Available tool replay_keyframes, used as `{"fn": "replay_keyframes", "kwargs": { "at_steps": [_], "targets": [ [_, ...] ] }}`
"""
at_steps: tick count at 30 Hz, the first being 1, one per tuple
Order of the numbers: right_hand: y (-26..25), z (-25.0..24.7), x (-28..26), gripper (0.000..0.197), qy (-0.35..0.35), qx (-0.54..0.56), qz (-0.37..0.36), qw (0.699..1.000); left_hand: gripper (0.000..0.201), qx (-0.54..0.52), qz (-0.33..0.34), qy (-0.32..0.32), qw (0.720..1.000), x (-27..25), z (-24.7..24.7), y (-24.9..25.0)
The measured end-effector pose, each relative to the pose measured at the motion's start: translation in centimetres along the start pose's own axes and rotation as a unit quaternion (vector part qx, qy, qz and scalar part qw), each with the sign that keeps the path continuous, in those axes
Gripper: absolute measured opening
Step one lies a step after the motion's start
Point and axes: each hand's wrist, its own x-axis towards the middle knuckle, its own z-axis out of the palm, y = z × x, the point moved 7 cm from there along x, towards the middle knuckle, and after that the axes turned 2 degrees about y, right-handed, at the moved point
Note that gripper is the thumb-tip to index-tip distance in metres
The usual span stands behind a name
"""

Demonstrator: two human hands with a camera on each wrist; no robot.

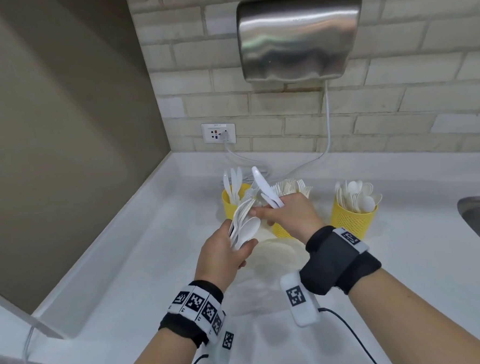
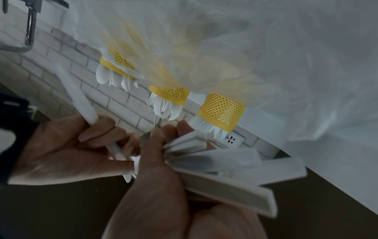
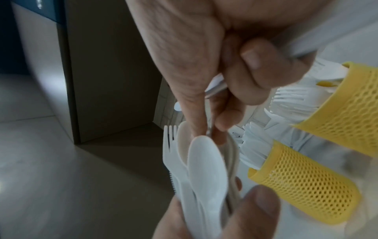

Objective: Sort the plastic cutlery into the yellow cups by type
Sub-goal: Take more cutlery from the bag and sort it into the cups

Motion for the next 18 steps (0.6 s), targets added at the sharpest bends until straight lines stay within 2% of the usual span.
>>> {"fn": "replay_keyframes", "kwargs": {
  "at_steps": [5, 8, 10, 12, 15, 18],
  "targets": [
    [0.4, 0.7, -0.2, 0.026, -0.045, 0.07, 0.024, 0.996, 0.025, 0.014, 0.0, -0.004, 1.0, 0.2, 0.5, -0.6],
    [-0.3, -0.3, 0.7, 0.018, 0.016, 0.099, -0.011, 0.995, 0.023, 0.063, 0.004, -0.004, 0.998, 0.6, 0.2, -1.2],
    [-1.1, -1.8, 0.9, 0.016, 0.072, 0.139, -0.029, 0.987, 0.025, 0.138, 0.016, 0.002, 0.99, 0.7, 0.0, -1.3],
    [-2.5, -2.9, 0.7, 0.015, 0.093, 0.179, -0.068, 0.977, 0.025, 0.25, 0.051, 0.008, 0.967, 0.8, -0.2, -1.1],
    [-4.3, -3.9, -0.1, 0.012, 0.12, 0.17, -0.15, 0.967, 0.027, 0.387, 0.119, 0.037, 0.914, 0.9, -0.5, 0.1],
    [-4.6, -3.6, -0.7, 0.011, 0.128, 0.166, -0.174, 0.962, 0.047, 0.446, 0.181, 0.062, 0.875, 1.2, -0.2, 1.0]
  ]
}}
